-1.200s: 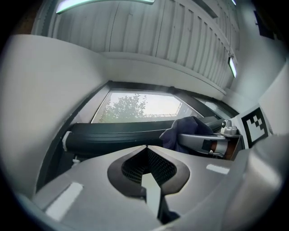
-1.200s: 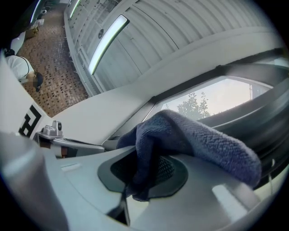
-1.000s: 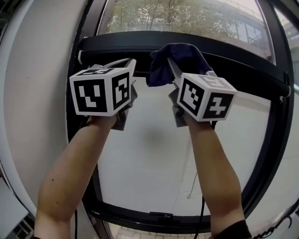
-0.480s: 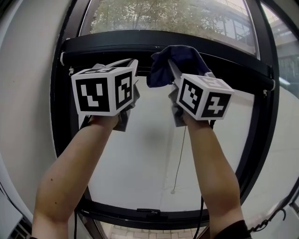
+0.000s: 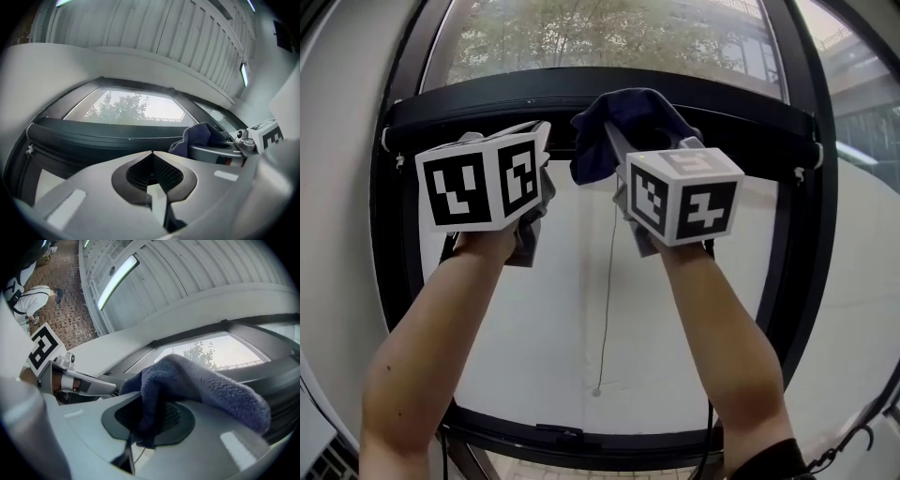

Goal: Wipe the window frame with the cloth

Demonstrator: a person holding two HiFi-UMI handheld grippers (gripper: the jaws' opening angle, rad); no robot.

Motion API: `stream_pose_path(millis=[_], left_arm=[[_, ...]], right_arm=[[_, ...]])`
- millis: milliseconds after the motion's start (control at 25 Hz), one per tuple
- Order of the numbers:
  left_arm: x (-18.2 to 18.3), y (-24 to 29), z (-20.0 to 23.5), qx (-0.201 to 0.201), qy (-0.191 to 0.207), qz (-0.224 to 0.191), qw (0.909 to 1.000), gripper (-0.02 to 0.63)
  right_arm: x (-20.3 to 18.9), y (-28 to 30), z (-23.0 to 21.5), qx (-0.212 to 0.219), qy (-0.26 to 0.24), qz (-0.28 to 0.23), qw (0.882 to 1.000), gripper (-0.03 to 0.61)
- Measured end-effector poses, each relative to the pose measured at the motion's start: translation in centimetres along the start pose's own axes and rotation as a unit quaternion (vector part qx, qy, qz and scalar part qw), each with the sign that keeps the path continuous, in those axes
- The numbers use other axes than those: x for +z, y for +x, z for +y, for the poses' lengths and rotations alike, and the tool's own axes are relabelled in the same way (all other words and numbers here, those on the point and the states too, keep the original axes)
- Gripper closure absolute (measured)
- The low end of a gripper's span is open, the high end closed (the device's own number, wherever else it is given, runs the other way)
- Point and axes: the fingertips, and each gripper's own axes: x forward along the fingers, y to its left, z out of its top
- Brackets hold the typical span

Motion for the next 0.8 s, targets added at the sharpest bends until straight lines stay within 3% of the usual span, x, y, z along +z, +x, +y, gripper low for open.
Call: stream_pose_path(millis=[800], left_arm=[[1.0, 2.4, -8.2, -0.015, 0.017, -0.01, 0.9997, 0.62]], right_arm=[[1.2, -6.8, -8.5, -0.025, -0.019, 0.001, 1.0, 0.512]])
